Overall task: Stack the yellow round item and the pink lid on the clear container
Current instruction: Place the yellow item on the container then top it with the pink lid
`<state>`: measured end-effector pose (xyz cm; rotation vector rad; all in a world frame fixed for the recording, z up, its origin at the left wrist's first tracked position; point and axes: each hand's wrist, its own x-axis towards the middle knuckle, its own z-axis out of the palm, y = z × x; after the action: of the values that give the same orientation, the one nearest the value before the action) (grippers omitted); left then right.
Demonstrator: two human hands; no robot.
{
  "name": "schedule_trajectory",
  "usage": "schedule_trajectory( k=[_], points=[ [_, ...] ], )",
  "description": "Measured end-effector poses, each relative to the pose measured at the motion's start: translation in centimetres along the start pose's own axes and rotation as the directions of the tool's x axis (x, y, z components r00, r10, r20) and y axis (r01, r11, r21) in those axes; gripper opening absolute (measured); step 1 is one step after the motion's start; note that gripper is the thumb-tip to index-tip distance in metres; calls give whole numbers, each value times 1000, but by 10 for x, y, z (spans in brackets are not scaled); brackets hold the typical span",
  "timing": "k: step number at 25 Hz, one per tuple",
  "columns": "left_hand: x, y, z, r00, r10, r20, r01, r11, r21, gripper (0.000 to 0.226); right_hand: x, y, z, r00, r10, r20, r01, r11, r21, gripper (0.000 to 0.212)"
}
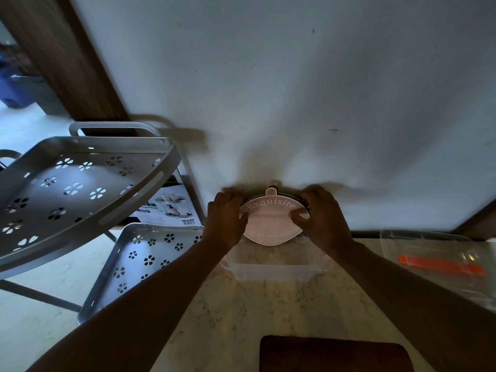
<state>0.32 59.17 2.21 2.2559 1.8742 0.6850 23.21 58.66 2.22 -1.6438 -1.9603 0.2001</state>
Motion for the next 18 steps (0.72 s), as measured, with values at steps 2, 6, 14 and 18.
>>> schedule_trajectory(
  k=[2,6,14,18],
  points=[
    [3,-2,1,1000,-21,11,21,1000,-18,28,1,-1,2,1000,5,0,-5,1000,-10,34],
    [2,-3,0,1000,-20,2,20,997,-69,22,2,-1,3,1000,19,-18,-19,1000,2,31],
    [3,-1,-27,993,114,-41,-117,991,-70,16,-3,-7,-18,998,-43,-46,43,999,11,24],
    [2,0,-31,991,124,-41,-126,991,-48,17,-9,-9,-21,996,-8,-90,12,999,50,24]
  ],
)
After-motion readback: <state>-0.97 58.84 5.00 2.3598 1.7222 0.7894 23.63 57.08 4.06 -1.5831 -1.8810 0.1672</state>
